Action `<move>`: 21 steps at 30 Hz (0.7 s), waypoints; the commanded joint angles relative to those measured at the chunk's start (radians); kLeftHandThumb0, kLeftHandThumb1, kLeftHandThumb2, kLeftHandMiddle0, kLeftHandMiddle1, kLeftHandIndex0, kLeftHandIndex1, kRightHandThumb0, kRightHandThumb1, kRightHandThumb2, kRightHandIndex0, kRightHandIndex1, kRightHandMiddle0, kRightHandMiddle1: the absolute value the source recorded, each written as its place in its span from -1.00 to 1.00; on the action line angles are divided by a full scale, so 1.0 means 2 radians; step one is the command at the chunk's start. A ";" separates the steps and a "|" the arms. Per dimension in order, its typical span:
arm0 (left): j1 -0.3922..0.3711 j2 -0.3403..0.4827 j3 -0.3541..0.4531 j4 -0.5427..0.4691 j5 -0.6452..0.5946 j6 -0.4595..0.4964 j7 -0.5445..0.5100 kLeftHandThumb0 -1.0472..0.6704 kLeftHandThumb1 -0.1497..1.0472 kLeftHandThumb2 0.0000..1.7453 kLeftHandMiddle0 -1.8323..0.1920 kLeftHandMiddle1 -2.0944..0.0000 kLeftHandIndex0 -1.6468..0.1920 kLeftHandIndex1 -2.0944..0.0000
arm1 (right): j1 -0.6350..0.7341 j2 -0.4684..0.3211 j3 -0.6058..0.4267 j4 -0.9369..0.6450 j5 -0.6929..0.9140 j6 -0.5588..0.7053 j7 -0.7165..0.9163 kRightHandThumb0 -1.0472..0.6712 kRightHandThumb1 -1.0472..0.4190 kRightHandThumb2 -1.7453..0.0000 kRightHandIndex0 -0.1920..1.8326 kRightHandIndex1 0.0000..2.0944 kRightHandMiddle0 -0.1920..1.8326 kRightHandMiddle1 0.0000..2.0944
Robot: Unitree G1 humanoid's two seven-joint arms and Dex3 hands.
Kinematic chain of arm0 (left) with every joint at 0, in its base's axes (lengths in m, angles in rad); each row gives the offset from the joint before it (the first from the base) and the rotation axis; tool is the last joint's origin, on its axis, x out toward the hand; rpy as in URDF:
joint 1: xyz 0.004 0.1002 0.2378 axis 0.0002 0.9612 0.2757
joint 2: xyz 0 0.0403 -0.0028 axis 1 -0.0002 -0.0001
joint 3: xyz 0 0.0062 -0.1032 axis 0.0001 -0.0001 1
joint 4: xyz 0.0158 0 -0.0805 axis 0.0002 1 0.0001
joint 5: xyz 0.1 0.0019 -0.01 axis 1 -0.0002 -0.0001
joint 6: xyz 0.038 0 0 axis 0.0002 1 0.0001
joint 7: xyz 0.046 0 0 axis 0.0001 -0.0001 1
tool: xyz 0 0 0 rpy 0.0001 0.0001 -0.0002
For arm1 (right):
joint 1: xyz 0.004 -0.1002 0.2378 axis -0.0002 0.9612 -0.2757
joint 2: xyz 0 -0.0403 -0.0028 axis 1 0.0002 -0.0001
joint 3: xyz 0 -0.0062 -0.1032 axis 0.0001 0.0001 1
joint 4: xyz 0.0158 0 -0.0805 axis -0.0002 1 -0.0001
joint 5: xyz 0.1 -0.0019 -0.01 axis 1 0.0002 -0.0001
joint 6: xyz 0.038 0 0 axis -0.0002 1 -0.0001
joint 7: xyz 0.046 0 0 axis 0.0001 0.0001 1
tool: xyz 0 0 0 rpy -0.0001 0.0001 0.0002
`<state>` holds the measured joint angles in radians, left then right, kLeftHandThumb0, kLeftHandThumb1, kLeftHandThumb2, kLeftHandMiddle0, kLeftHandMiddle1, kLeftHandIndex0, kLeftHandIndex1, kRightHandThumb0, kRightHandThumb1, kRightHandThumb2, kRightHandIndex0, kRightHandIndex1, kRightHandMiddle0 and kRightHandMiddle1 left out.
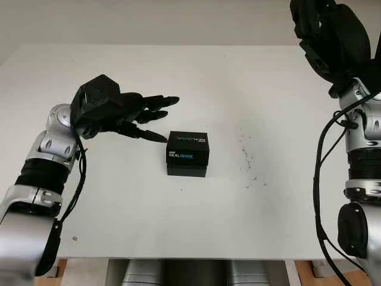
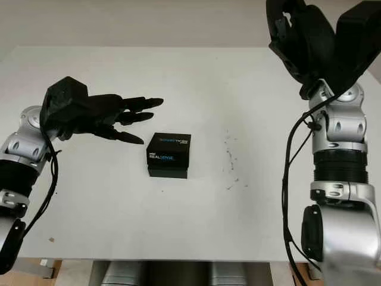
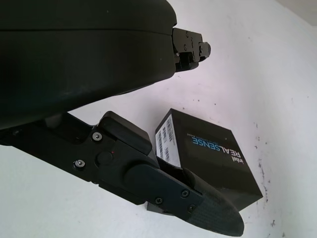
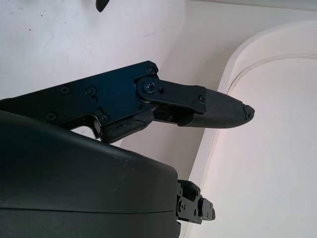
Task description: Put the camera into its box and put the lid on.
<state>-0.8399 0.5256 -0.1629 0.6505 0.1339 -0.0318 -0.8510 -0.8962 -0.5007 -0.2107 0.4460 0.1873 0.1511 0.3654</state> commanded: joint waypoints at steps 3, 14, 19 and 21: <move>0.010 -0.005 -0.002 -0.008 -0.001 -0.008 0.007 -0.87 0.75 -0.94 0.74 0.94 0.81 0.93 | 0.001 -0.004 0.001 -0.012 -0.003 0.001 -0.001 -0.68 -1.00 0.30 -0.96 -0.95 -0.93 -0.96; 0.022 -0.016 -0.008 -0.005 -0.005 -0.018 0.007 -0.79 0.76 -0.94 0.75 0.95 0.81 0.94 | 0.006 -0.004 0.000 -0.023 -0.005 0.005 -0.003 -0.67 -1.00 0.30 -0.96 -0.95 -0.93 -0.96; 0.029 -0.022 -0.008 -0.003 -0.005 -0.037 0.013 -0.75 0.72 -0.95 0.73 0.94 0.79 0.93 | 0.008 -0.005 0.000 -0.028 -0.005 0.008 -0.003 -0.67 -1.00 0.30 -0.96 -0.95 -0.93 -0.95; 0.032 -0.024 -0.006 -0.005 -0.008 -0.040 0.011 -0.75 0.70 -0.95 0.73 0.94 0.78 0.93 | 0.008 -0.005 -0.001 -0.028 -0.004 0.009 -0.004 -0.67 -1.00 0.30 -0.96 -0.95 -0.93 -0.95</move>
<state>-0.7814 0.4804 -0.1798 0.6484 0.1276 -0.0990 -0.8293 -0.8837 -0.5008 -0.2071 0.4136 0.1782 0.1646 0.3594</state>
